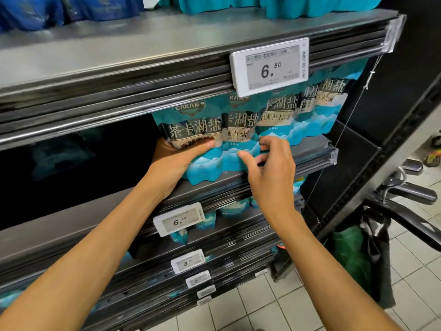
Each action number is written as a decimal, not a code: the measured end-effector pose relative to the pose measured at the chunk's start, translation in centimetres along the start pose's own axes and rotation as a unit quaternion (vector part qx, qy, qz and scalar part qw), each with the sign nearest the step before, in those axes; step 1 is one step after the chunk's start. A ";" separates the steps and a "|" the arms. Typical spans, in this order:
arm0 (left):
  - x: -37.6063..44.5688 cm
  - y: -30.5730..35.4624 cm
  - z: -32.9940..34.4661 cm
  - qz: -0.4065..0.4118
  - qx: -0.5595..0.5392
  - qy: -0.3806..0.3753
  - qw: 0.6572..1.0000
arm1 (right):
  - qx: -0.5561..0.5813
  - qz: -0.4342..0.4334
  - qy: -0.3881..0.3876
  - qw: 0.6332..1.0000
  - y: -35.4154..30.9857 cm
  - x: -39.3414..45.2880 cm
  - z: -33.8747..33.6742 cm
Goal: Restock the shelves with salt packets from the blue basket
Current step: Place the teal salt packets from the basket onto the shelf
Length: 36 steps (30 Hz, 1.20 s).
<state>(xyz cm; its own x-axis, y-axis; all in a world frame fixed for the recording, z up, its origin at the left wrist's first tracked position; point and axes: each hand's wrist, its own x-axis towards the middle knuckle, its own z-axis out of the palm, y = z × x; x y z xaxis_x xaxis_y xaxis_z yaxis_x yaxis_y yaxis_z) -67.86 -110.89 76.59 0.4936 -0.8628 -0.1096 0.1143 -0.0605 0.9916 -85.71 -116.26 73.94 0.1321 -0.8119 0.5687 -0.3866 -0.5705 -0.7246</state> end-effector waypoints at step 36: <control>-35.4 -24.8 -10.2 -0.095 0.006 0.514 0.853 | 0.227 0.216 -0.636 0.705 2.5 -25.3 3.6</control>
<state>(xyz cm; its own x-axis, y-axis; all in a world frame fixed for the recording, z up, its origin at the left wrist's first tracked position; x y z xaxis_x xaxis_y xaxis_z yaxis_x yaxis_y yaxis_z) -79.37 -73.71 55.21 0.9628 0.0579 -0.2641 0.2700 -0.1604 0.9494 -86.74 -97.63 56.32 0.9148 -0.2115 -0.3441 -0.3483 0.0183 -0.9372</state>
